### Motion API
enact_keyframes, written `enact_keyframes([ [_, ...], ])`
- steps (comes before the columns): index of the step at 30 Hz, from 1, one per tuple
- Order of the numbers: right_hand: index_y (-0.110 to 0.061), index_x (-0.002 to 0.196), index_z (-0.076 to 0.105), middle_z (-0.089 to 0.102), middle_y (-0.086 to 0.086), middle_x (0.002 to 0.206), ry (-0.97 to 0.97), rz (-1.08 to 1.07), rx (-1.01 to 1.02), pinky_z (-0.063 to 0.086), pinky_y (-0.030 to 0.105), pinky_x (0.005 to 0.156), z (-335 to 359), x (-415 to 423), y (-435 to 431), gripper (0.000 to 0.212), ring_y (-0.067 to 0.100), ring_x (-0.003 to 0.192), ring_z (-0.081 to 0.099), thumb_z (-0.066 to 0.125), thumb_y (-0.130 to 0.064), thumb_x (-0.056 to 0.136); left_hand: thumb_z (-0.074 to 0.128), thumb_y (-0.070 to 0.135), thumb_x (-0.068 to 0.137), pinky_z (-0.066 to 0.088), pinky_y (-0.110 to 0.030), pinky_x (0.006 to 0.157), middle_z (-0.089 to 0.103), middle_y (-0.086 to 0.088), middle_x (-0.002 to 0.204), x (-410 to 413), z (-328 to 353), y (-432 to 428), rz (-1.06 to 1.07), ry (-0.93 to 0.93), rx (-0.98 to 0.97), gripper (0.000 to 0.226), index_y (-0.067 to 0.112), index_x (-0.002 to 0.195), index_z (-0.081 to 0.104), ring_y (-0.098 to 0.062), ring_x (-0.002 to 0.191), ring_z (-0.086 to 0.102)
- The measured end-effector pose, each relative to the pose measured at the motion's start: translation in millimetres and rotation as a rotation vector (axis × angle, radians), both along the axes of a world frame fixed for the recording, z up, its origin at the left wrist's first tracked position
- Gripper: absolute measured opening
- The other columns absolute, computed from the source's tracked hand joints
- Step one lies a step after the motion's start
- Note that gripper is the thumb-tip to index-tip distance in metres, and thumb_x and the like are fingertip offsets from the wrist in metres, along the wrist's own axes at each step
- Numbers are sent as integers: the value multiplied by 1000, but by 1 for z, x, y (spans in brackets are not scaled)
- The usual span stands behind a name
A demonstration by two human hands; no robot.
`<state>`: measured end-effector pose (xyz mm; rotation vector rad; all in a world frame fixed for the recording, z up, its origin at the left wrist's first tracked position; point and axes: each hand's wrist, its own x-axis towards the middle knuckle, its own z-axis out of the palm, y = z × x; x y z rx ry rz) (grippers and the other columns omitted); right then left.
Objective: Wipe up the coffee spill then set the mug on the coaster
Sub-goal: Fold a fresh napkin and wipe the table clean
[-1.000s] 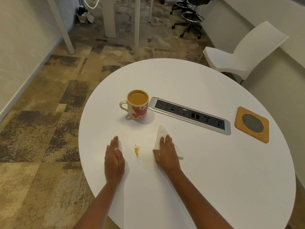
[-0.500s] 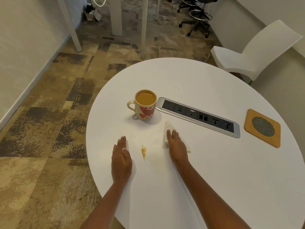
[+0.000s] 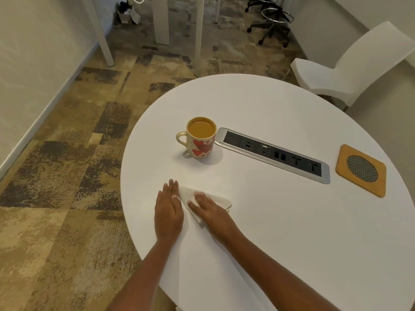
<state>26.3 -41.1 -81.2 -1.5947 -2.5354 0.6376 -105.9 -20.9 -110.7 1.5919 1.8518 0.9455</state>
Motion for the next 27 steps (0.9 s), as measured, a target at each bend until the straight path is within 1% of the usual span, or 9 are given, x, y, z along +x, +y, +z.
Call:
enact_keyframes([
  [3,-10,140,36,24,20,151,-39,86,-8,22,38,115,4,22,-18,47,32,141,22,30,-14,94,6,37,84,9,-27,113,35,-8,147,-4,-5,0,-102,129,-8,68,8,134,39,-22,139,25],
  [8,-27,121,47,68,-2,117,-151,98,5,46,11,86,14,73,-41,46,9,106,65,35,-19,78,8,31,86,14,-37,112,34,-15,146,-7,-4,-3,-178,313,3,62,5,134,38,-31,137,29],
  [12,-19,128,43,63,7,126,-138,-96,56,47,20,92,8,106,-52,55,18,113,62,52,-9,74,11,27,88,19,-42,111,38,-16,144,-12,-6,-7,-200,357,-10,59,5,134,40,-34,134,34],
  [14,-13,142,33,33,7,149,-124,-263,18,21,26,113,8,117,-57,62,21,139,33,45,7,85,11,26,88,22,-44,111,38,-17,143,-13,-6,-11,-213,371,-34,59,4,134,39,-34,134,35],
  [16,-14,145,23,12,5,157,-127,-349,-1,5,25,115,4,126,-68,58,20,146,8,35,6,92,11,26,88,23,-44,110,39,-17,143,-15,-6,-14,-217,383,-46,59,3,134,39,-34,133,35],
  [18,-9,144,27,17,13,155,-166,-524,-27,22,34,115,-4,123,-75,59,28,144,18,41,9,89,11,26,88,24,-45,110,39,-17,143,-16,-7,-17,-220,389,-48,58,3,134,38,-33,133,36],
  [21,1,130,48,47,34,132,-144,-722,60,54,46,83,-10,106,-83,68,46,117,53,66,19,67,11,27,88,23,-44,111,38,-17,144,-16,-8,-19,-219,385,-50,59,3,134,39,-33,134,35],
  [25,0,144,20,19,34,149,-232,-876,-36,41,39,104,-2,70,-82,56,40,140,25,40,6,92,6,31,85,17,-41,113,34,-16,146,-14,-5,-19,-208,391,-32,65,3,136,36,-31,137,29],
  [27,9,121,53,54,43,117,-325,-819,31,58,40,68,-7,54,-76,65,48,107,59,75,15,61,4,33,83,14,-41,114,32,-16,147,-12,-3,-20,-205,382,-24,68,3,136,34,-30,138,27],
])
